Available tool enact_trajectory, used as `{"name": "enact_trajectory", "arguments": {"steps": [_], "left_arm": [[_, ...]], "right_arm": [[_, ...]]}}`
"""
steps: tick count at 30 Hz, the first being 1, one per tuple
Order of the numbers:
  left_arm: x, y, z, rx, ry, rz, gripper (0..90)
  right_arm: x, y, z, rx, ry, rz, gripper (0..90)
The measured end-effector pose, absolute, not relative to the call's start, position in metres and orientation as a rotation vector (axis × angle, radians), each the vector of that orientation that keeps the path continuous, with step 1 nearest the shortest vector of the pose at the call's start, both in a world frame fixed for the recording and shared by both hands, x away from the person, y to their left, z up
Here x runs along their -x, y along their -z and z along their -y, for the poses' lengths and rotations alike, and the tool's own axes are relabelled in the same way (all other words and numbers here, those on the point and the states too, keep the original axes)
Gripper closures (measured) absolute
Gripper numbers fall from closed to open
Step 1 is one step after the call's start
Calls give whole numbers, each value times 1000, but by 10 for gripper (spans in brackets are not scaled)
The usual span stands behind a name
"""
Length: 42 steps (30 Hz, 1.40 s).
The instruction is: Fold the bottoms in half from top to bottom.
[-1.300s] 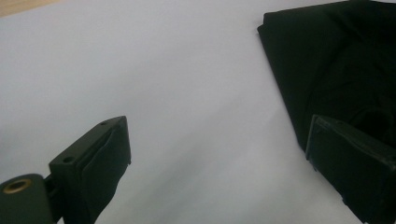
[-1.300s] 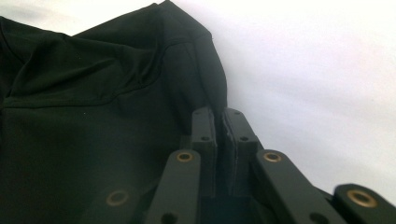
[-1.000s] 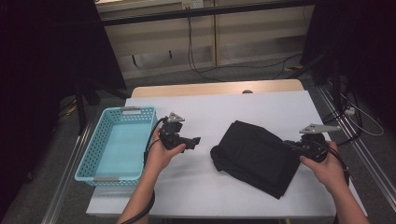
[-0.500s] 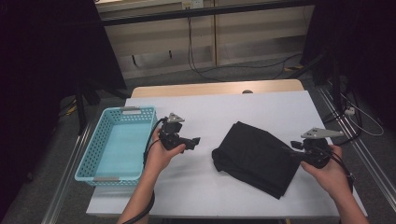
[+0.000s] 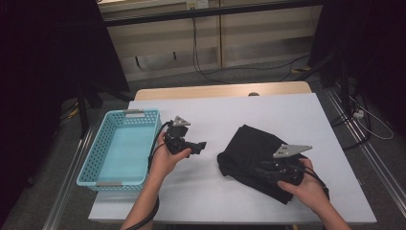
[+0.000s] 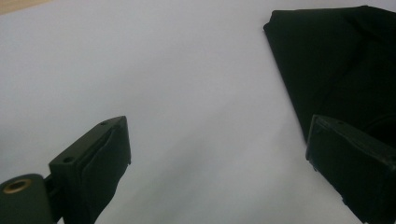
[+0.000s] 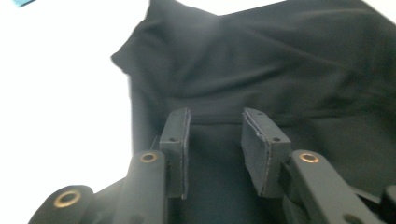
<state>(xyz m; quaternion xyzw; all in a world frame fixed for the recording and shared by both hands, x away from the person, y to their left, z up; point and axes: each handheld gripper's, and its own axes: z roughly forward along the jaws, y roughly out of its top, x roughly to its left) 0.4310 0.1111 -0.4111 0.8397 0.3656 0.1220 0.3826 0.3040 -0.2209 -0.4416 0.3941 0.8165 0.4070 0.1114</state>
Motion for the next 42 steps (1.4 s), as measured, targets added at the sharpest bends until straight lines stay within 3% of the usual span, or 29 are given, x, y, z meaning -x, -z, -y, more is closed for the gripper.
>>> {"name": "enact_trajectory", "arguments": {"steps": [5,9,11,23,25,27,34,38,42], "left_arm": [[-430,411,-110,-2144,-316,-929,66],[-430,412,-108,-2145,-308,-929,66],[-430,412,-107,-2144,-310,-928,66],[-427,414,-96,-2163,-293,-903,66],[-425,414,-92,-2160,-277,-902,66],[-424,416,-88,-2167,-282,-895,66],[-420,423,-75,-2181,-271,-907,66],[-415,427,-67,-2197,-269,-897,66],[-411,431,-59,-2204,-266,-889,78]], "right_arm": [[-302,445,206,-1088,-1138,-2443,586],[-300,451,206,-1047,-1054,-2466,808],[-300,449,210,-1067,-1063,-2457,852],[-272,437,236,-1067,-1097,-2461,864],[-270,438,238,-1074,-1112,-2463,803],[-269,439,237,-1075,-1111,-2451,653],[-280,430,244,-1147,-1123,-2300,388],[-291,435,253,-1228,-1106,-2206,273],[-296,442,254,-1270,-1078,-2190,232]]}}
